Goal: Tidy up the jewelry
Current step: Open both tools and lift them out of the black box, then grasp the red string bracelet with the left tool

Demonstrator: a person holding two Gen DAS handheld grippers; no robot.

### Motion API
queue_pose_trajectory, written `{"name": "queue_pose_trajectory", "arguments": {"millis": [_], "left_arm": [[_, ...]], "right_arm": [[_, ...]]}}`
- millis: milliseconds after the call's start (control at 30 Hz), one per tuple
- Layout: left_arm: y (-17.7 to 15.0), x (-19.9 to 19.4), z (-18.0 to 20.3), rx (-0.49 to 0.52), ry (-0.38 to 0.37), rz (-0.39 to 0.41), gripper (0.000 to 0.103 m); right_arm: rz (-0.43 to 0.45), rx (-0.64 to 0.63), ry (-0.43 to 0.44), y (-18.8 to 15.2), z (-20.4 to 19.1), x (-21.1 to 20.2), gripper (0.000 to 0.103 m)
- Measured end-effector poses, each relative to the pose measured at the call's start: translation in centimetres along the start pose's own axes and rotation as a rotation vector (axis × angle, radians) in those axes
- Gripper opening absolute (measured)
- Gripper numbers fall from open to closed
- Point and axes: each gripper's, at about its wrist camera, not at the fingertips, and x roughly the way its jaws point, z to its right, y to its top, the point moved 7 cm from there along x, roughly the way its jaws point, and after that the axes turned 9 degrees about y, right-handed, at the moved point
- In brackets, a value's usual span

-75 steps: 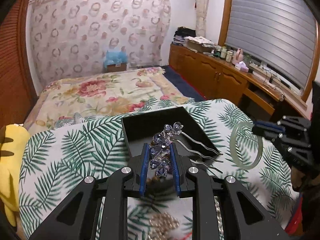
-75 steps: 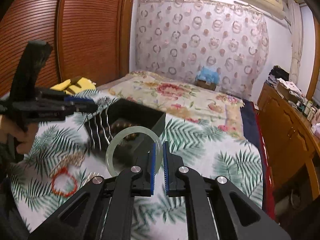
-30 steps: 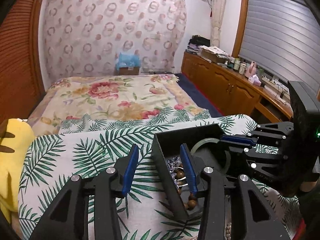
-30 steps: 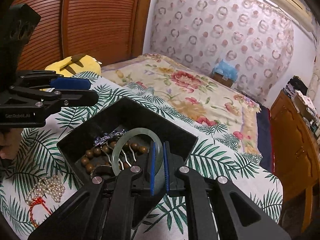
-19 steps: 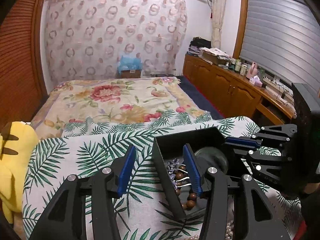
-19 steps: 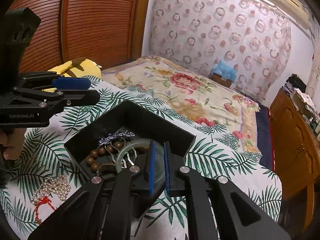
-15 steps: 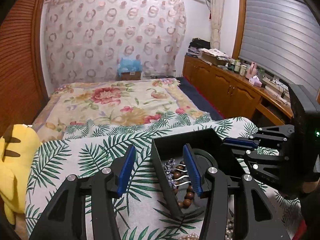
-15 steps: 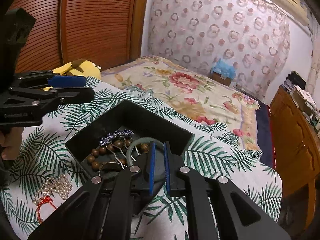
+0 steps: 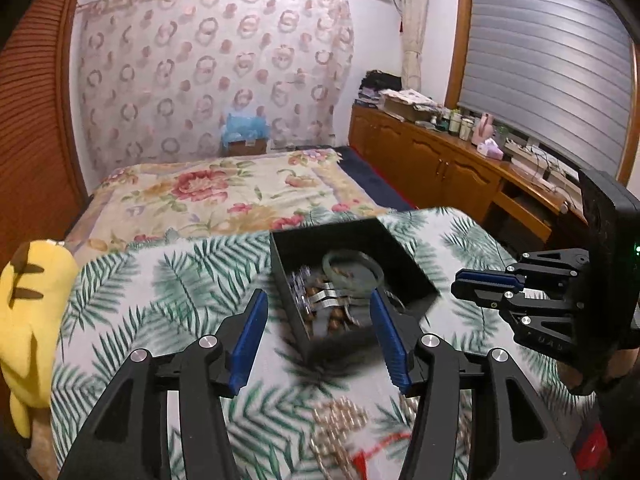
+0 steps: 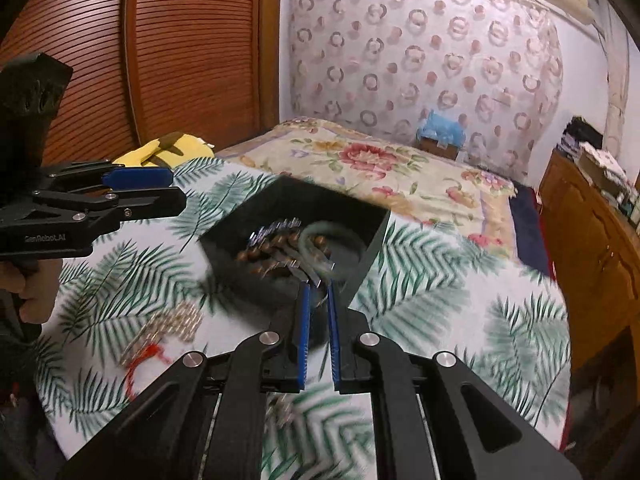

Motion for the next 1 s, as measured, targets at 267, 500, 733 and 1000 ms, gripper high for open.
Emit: {"name": "queue_pose_trajectory", "arguments": {"millis": [267, 500, 733, 1000], "left_arm": [[-4.7, -1.5, 1.3, 0.026, -0.017, -0.060, 0.051], [-7.7, -2.4, 2.2, 0.038, -0.020, -0.103, 0.051], [-10.0, -3.0, 3.4, 0.041, -0.039, -0.144, 0.051], [-11.8, -2.3, 4.5, 0.065, -0.030, -0.203, 0.048]], "right_arm": [[-0.029, 0.058, 0.022, -5.0, -2.2, -1.5, 0.011], [-0.040, 0.097, 0.029, -8.3, -2.9, -2.9, 0.020], [-0.058, 0.113, 0.028, -10.8, -3.1, -3.7, 0.020], [-0.061, 0.107, 0.026, -11.7, -3.1, -3.5, 0.020]]}}
